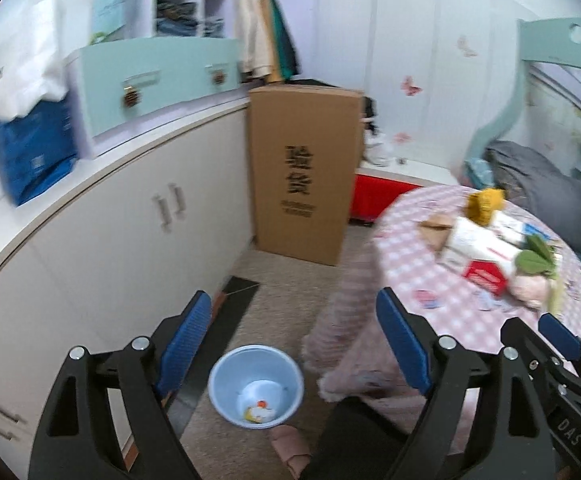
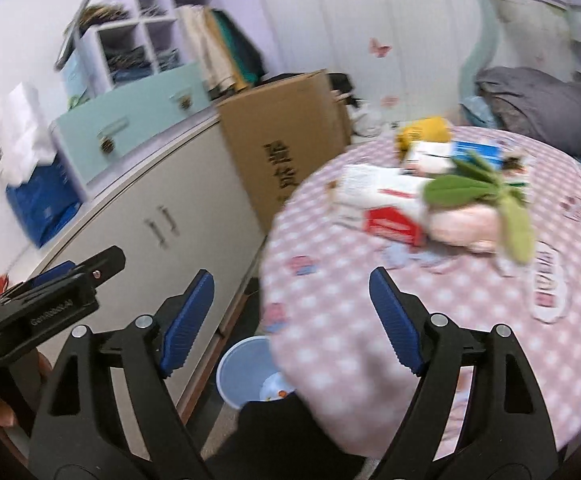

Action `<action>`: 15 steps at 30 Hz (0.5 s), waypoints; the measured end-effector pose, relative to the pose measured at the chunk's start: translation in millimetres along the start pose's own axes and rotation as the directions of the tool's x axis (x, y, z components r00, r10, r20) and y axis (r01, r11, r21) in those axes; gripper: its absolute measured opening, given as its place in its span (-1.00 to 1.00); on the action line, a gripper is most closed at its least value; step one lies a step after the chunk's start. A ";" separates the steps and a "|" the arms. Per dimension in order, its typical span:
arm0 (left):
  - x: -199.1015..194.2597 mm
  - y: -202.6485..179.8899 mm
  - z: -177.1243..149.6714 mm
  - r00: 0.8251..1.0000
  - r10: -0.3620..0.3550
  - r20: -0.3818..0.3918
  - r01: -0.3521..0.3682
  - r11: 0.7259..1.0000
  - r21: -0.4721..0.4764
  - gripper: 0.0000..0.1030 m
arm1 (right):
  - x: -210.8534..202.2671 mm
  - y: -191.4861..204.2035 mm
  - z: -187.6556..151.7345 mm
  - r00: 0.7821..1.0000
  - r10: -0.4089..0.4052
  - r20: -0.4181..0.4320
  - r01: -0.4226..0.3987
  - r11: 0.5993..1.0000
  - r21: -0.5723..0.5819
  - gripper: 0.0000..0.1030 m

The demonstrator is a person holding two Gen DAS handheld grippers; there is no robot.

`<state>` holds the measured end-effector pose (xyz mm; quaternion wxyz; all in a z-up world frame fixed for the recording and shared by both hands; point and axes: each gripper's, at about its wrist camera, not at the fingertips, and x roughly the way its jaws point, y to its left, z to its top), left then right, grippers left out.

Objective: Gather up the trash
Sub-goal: 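Move both tools back to the table toward the green plush toy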

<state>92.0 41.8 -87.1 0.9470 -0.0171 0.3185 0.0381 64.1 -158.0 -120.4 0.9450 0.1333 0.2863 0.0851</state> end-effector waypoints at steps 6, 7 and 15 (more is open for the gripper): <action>11.7 -50.5 -2.5 0.994 -0.098 -0.040 0.101 0.993 0.066 0.62 | -13.0 -56.9 -1.0 0.996 -0.087 0.008 0.086 0.992 0.089 0.53; 15.3 -57.1 -2.4 0.993 -0.106 -0.050 0.109 0.991 0.074 0.62 | -14.4 -68.4 -0.8 0.994 -0.112 0.008 0.110 0.988 0.104 0.53; 46.4 -103.8 -2.0 0.982 -0.145 -0.117 0.159 0.980 0.121 0.62 | -12.2 -125.8 17.5 0.985 -0.169 0.027 0.163 0.974 0.155 0.53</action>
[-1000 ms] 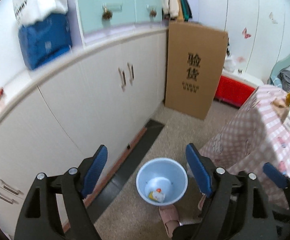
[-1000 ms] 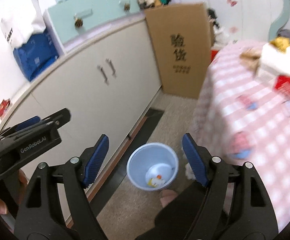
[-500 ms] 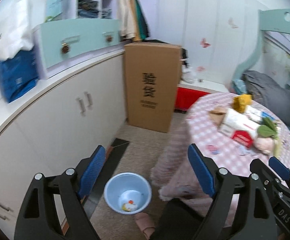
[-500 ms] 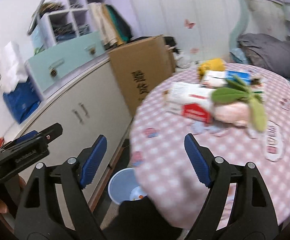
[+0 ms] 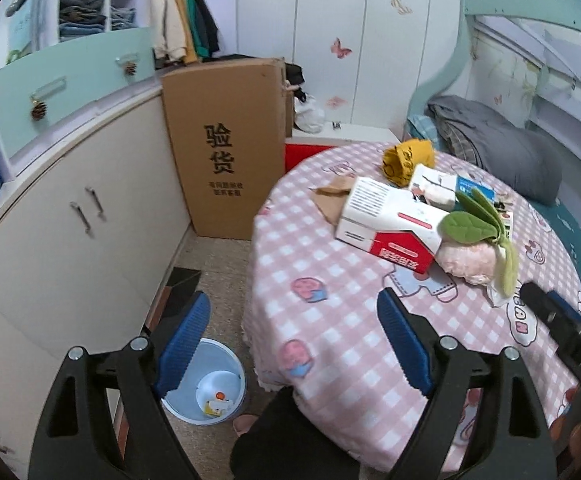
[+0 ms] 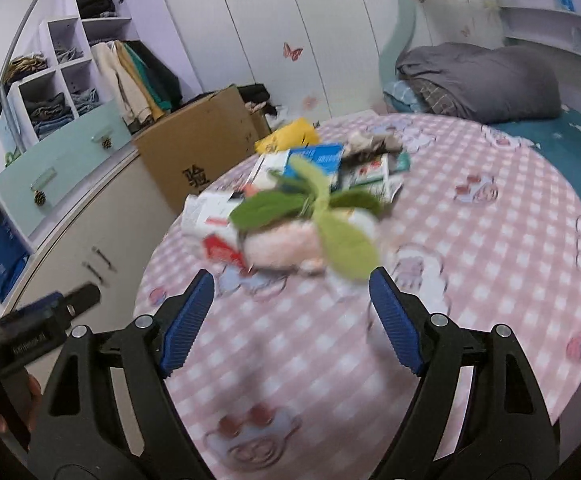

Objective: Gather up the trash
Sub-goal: 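Move both tools back to the table toward the green plush toy, then grasp the green plush leaf toy with the right tool while the left tool grasps the white plastic bag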

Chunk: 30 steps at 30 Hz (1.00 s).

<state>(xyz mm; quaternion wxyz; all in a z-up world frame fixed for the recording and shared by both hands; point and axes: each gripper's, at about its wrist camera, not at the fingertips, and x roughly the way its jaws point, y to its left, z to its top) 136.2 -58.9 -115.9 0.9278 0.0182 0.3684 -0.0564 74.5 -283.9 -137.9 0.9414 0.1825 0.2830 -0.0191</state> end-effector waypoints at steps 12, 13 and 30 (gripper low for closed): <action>32.1 -30.1 24.4 0.999 -0.024 -0.023 0.025 0.999 0.038 0.62 | 71.4 -11.5 42.7 0.997 -0.023 -0.072 0.017 0.996 -0.086 0.04; 33.8 -32.6 25.9 0.999 -0.027 -0.024 0.028 0.999 0.042 0.62 | 76.0 -12.4 42.6 0.996 -0.017 -0.088 0.008 0.995 -0.097 -0.07; 44.3 -142.6 18.0 0.980 -0.184 -0.072 0.198 0.900 0.388 0.63 | -3.6 -88.2 30.0 0.992 -0.114 0.052 0.112 0.993 0.042 -0.70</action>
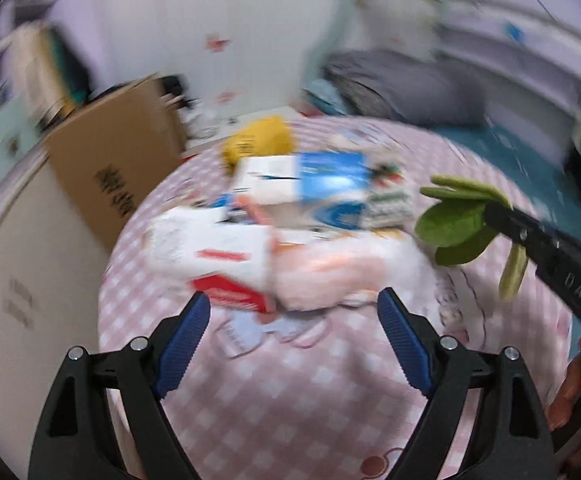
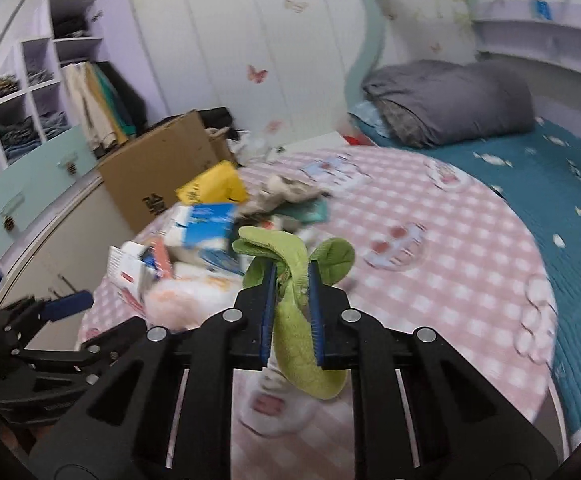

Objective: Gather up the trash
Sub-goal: 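Grasp the green plush leaf toy with the right tool while the left tool grasps the white plastic bag, then carry the plush toy and plastic bag over the light blue bin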

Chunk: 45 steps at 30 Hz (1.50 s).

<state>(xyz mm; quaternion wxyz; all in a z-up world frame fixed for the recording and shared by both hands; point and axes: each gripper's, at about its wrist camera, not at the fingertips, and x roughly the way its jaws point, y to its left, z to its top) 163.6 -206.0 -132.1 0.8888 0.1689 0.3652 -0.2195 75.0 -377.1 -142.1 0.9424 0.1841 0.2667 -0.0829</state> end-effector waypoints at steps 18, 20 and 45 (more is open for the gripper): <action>53.7 -62.8 14.2 0.997 0.049 -0.055 -0.023 0.921 0.389 0.25 | 2.0 -9.6 -23.8 0.998 0.012 -0.058 -0.009 0.999 0.040 -0.70; 50.7 -62.9 14.8 0.998 0.022 -0.054 0.000 0.930 0.369 0.12 | 0.8 -9.7 -24.3 0.998 0.017 -0.057 -0.014 0.999 0.047 -0.70; -59.2 -5.0 -4.7 0.992 0.024 0.125 -0.022 1.000 -0.017 -0.55 | -55.0 58.0 -21.7 0.991 0.134 -0.007 -0.134 0.991 -0.013 -0.70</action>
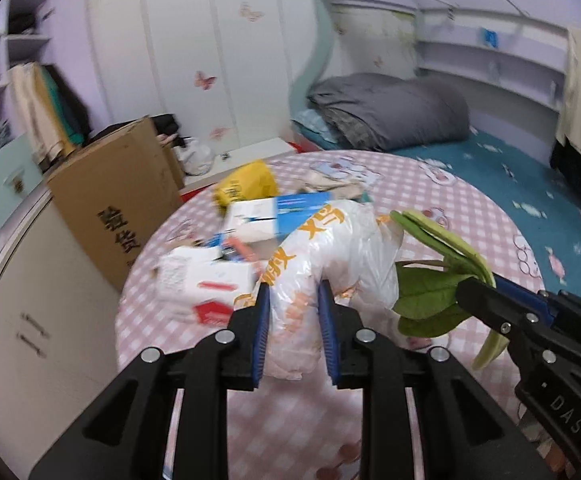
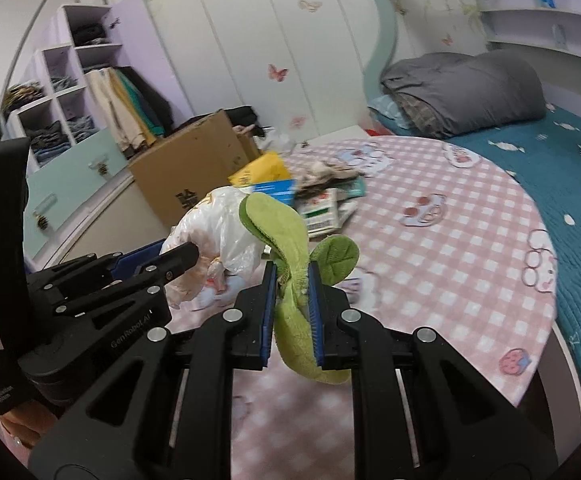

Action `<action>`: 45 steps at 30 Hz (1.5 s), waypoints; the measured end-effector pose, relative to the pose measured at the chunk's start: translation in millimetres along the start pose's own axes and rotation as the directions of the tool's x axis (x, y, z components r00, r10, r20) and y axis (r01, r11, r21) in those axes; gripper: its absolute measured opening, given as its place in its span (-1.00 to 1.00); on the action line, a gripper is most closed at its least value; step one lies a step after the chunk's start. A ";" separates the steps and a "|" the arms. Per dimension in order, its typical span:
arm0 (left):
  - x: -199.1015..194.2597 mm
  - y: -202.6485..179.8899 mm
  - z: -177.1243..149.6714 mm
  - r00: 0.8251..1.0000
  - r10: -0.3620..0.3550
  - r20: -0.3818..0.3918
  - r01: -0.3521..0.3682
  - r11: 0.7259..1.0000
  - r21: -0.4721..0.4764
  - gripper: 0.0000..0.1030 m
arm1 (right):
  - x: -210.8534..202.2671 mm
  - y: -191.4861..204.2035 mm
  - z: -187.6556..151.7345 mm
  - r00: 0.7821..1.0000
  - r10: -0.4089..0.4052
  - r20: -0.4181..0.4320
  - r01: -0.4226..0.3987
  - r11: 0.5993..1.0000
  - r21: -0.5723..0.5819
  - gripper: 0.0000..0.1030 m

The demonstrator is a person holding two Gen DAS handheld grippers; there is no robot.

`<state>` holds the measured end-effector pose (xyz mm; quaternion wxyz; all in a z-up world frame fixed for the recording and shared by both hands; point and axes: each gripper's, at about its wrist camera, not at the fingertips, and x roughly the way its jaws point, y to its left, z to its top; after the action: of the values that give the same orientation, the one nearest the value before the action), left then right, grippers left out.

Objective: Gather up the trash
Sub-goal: 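Carry the plush toy and plastic bag over the light blue bin, then open the right tool over the bin while the left tool releases the bag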

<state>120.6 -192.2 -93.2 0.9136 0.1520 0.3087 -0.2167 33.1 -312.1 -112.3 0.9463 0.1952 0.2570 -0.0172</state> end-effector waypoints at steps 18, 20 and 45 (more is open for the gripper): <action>-75.6 209.0 -106.8 0.971 0.234 -0.047 -0.234 0.893 -0.384 -0.55 | 68.9 206.5 -51.9 0.918 0.299 -0.262 -0.354 0.913 -0.200 -0.70; -75.8 237.2 -128.2 0.961 0.262 -0.091 -0.276 0.861 -0.427 -0.55 | 83.6 229.5 -66.4 0.895 0.315 -0.316 -0.390 0.895 -0.214 -0.70; 10.2 369.9 -286.8 0.827 0.266 -0.496 -0.537 0.635 -0.555 -0.55 | 254.3 304.3 -198.8 0.786 0.196 -0.587 -0.391 0.892 -0.225 0.44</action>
<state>166.1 240.9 -265.3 0.8544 -0.0855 0.4882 0.1558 198.8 61.3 -285.4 0.8417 0.0663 0.4825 0.2331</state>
